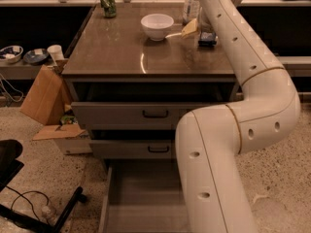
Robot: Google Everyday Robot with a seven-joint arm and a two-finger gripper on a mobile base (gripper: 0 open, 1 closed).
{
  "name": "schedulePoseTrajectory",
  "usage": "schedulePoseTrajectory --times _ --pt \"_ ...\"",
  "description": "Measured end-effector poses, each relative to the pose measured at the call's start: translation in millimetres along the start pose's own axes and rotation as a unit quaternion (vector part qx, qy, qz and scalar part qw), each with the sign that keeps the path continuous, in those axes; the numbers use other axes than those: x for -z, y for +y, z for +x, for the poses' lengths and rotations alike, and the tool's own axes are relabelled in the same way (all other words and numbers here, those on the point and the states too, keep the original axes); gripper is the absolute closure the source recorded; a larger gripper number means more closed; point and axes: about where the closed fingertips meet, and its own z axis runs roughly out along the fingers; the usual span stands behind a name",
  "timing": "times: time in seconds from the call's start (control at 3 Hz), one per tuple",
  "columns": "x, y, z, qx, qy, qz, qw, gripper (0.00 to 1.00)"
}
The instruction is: Place rxbar blueberry into bottom drawer
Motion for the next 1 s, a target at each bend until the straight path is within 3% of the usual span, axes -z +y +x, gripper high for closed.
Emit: schedulePoseTrajectory --times 0.67,1.0 --pt "-8.6 8.0 -9.0 -0.004 -0.019 -0.001 0.9998 0.0" --pt "-11.3 8.1 -7.9 -0.005 -0.019 -0.002 0.9998 0.21"
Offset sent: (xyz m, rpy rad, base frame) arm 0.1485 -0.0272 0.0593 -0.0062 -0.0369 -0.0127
